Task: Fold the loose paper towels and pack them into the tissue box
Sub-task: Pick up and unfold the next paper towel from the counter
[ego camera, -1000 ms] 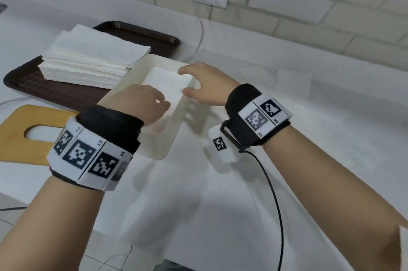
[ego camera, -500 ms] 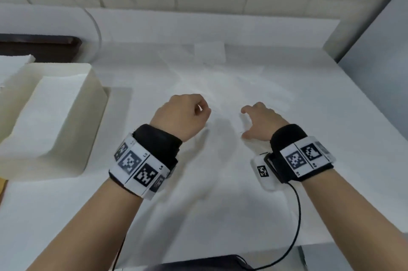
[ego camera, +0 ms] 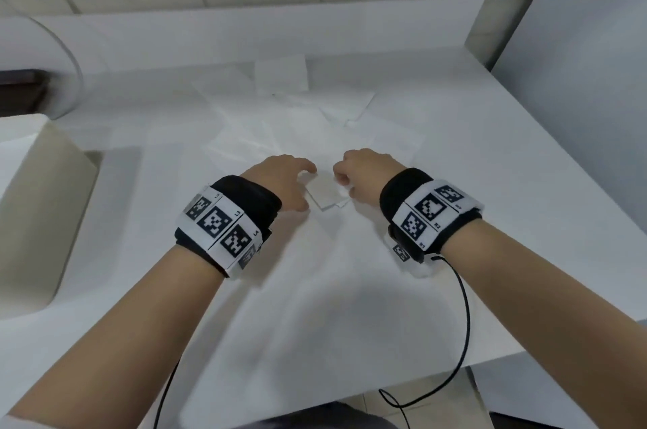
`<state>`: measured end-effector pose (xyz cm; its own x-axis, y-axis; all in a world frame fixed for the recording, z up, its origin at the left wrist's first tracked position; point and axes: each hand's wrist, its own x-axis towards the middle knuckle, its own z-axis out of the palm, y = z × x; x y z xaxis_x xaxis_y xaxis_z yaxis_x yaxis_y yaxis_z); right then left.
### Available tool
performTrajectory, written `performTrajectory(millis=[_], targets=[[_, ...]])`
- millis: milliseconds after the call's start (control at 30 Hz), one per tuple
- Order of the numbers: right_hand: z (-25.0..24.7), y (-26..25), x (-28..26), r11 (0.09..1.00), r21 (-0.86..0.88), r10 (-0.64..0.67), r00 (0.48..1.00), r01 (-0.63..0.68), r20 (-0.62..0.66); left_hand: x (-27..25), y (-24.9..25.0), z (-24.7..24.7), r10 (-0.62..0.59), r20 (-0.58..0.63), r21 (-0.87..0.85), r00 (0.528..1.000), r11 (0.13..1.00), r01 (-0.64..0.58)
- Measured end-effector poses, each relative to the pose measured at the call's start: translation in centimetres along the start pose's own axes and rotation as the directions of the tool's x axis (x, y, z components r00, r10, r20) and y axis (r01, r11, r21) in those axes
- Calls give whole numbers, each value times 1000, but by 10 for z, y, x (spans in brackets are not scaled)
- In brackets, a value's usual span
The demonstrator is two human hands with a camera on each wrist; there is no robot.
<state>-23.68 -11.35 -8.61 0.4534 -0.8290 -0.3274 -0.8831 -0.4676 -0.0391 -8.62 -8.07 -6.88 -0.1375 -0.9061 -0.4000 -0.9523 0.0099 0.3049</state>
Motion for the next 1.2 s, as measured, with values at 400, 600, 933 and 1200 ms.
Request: performTrajectory(millis=[400, 600, 933, 1200], targets=[[0, 10, 4, 997, 19, -79, 996, 78, 34, 10, 18, 11, 55, -22, 159, 998, 986, -51], [-19, 31, -22, 774, 599, 13, 940, 207, -342, -6, 9, 5, 98, -66, -158, 993, 982, -107], [-44, 22, -19, 378, 795, 328, 735, 474, -594, -4, 2, -16, -53, -551, -683, 833, 602, -413], [-19, 26, 6, 988, 132, -93, 991, 80, 94, 2, -21, -24, -207, -612, -724, 763, 535, -436]])
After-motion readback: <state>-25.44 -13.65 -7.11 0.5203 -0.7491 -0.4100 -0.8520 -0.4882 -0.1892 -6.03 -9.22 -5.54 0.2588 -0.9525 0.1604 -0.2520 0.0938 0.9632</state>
